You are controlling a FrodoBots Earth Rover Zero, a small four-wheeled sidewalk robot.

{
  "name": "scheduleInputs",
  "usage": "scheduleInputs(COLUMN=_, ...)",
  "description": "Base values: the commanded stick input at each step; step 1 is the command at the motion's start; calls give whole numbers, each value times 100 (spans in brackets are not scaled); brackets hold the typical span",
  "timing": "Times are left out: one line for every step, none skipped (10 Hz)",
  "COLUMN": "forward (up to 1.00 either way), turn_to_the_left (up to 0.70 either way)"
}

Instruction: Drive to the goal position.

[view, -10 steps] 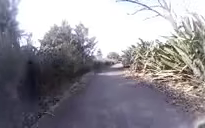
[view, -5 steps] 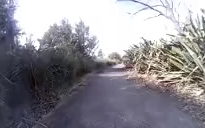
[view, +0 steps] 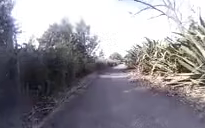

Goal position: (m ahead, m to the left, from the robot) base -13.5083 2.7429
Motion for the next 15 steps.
scheduleInputs(forward=45, turn_to_the_left=-27)
scheduleInputs(forward=45, turn_to_the_left=-27)
scheduleInputs(forward=45, turn_to_the_left=-27)
scheduleInputs(forward=45, turn_to_the_left=-27)
scheduleInputs(forward=45, turn_to_the_left=-27)
scheduleInputs(forward=45, turn_to_the_left=-27)
scheduleInputs(forward=45, turn_to_the_left=-27)
scheduleInputs(forward=45, turn_to_the_left=-27)
scheduleInputs(forward=45, turn_to_the_left=-27)
scheduleInputs(forward=45, turn_to_the_left=-27)
scheduleInputs(forward=45, turn_to_the_left=-27)
scheduleInputs(forward=45, turn_to_the_left=-27)
scheduleInputs(forward=45, turn_to_the_left=-27)
scheduleInputs(forward=45, turn_to_the_left=-27)
scheduleInputs(forward=45, turn_to_the_left=-27)
